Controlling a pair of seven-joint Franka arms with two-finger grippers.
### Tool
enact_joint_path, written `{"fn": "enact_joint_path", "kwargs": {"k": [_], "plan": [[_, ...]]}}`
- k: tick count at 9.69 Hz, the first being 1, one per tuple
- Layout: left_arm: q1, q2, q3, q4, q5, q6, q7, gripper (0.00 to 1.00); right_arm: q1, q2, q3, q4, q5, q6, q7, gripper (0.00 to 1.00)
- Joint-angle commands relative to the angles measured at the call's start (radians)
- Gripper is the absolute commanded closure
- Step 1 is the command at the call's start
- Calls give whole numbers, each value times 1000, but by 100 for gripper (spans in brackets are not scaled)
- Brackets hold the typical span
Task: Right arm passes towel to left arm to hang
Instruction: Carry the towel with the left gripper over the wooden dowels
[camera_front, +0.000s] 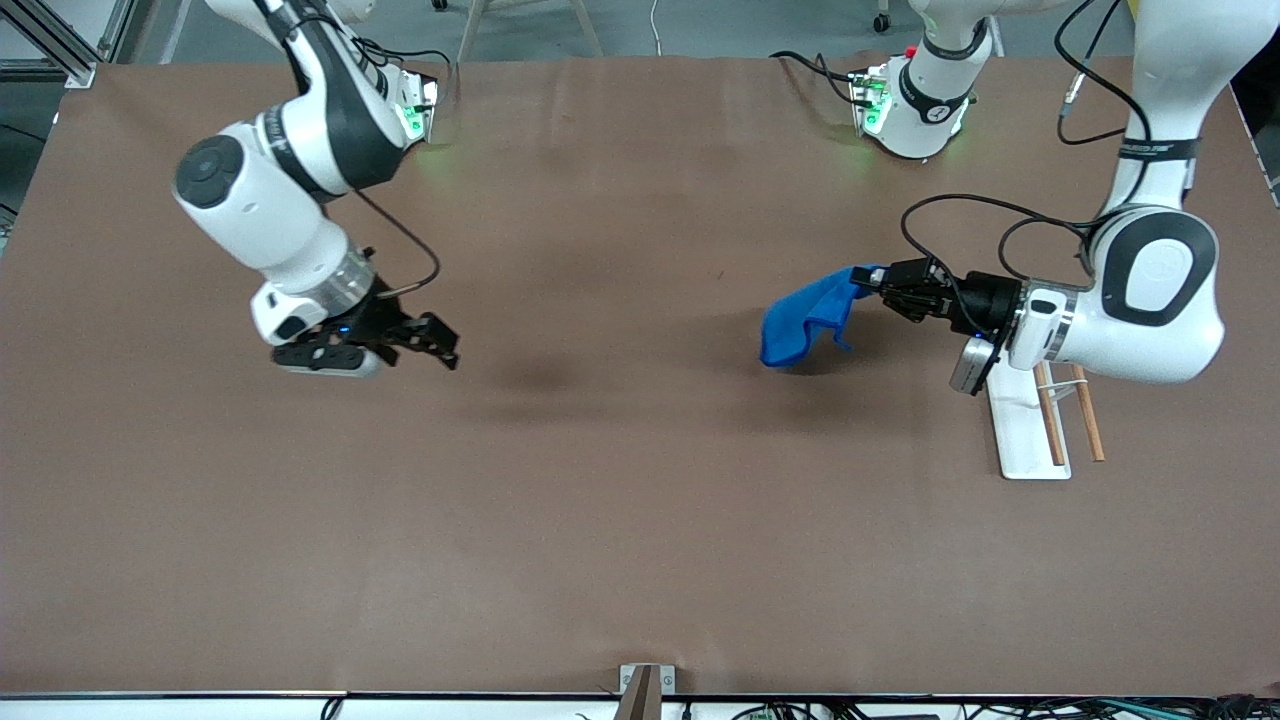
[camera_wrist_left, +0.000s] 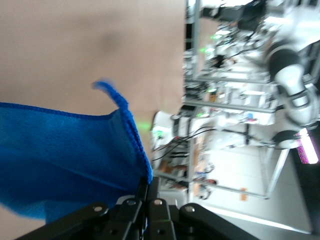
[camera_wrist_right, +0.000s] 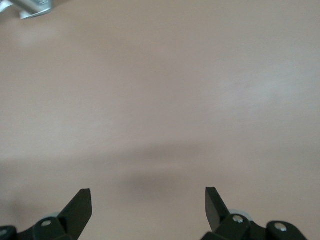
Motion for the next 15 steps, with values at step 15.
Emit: {"fn": "enact_joint_path", "kwargs": {"k": [15], "plan": [[31, 12, 321, 270, 627, 233, -365, 100, 0, -129, -410, 509, -109, -734, -350, 0]]}}
